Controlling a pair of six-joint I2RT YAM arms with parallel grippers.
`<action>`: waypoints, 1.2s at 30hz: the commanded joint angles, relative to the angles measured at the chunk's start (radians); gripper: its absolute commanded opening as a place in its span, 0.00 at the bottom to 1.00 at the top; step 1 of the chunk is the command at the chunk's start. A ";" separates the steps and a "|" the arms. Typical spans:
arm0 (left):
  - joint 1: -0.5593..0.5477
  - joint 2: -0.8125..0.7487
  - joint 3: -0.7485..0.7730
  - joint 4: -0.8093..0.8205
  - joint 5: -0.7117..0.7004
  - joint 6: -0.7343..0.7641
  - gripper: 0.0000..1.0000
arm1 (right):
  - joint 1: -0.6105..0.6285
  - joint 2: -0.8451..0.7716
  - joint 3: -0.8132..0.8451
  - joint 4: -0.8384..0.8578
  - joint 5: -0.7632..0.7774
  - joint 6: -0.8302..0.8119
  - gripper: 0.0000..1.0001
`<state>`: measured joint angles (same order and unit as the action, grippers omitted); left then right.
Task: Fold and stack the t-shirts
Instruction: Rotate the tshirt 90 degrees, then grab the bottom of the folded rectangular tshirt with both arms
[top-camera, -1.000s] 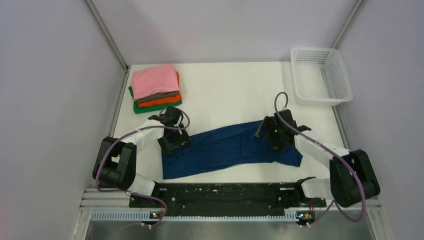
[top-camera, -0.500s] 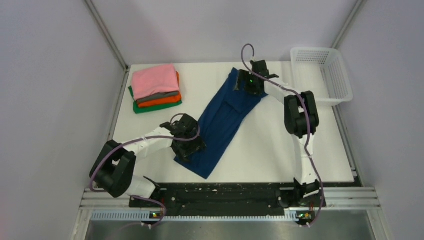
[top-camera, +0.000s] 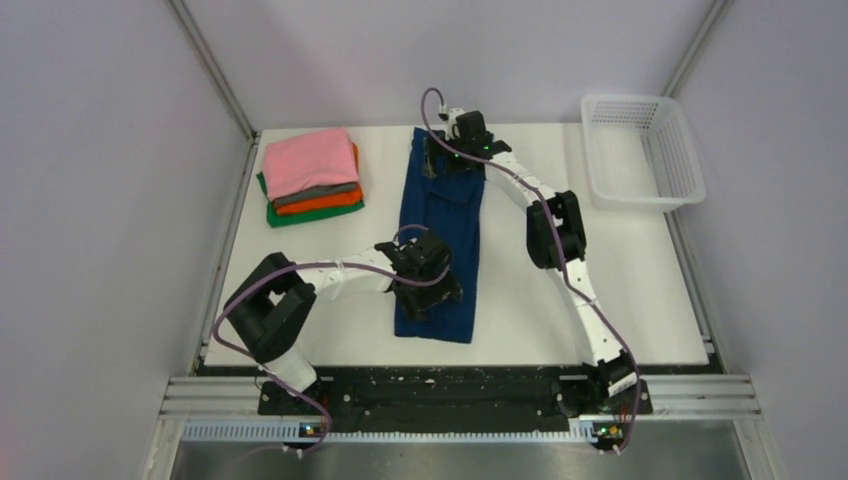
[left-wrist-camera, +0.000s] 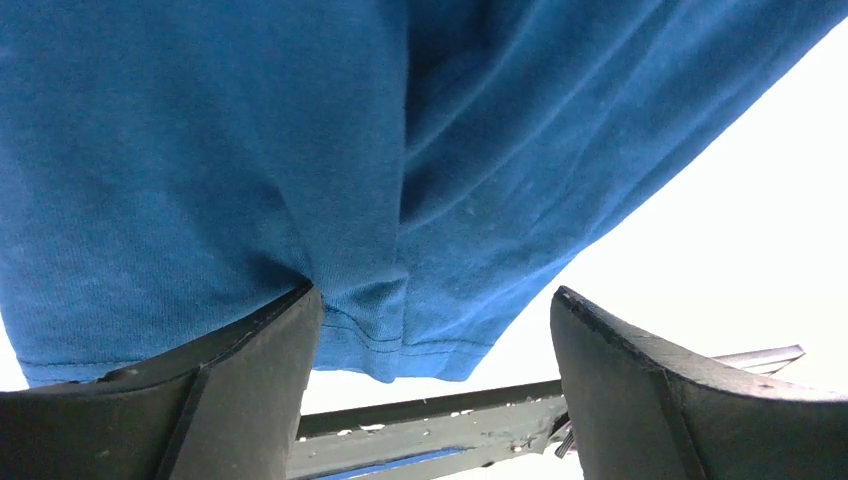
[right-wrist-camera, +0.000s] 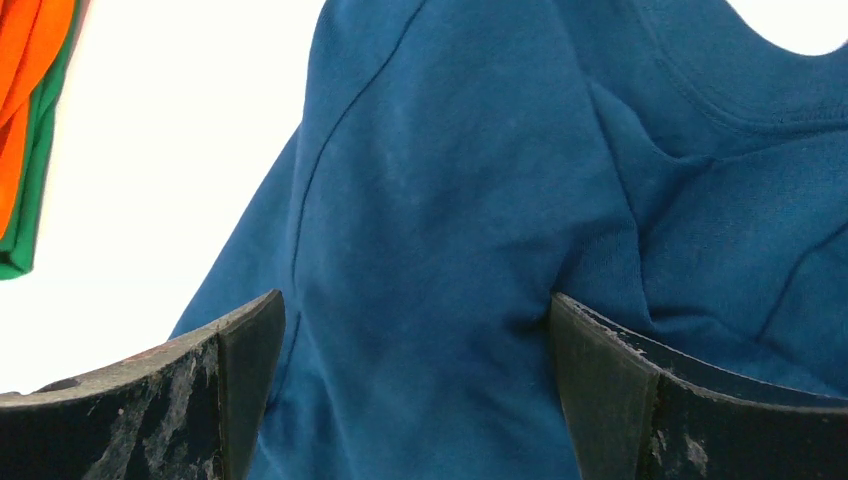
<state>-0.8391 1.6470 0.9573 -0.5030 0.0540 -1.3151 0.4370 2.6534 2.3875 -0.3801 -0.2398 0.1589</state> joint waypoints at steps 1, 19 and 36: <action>-0.043 0.035 0.082 0.024 -0.018 0.036 0.88 | 0.028 -0.050 0.049 -0.051 -0.023 -0.069 0.99; -0.051 -0.250 0.044 -0.402 -0.237 0.375 0.78 | 0.032 -1.134 -0.994 -0.157 0.210 0.227 0.94; -0.051 -0.043 -0.003 -0.214 -0.131 0.393 0.41 | 0.429 -1.491 -1.779 0.065 0.223 0.755 0.76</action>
<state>-0.8917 1.5833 0.9672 -0.7708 -0.1036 -0.9325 0.8165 1.1667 0.6197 -0.4526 -0.0479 0.7761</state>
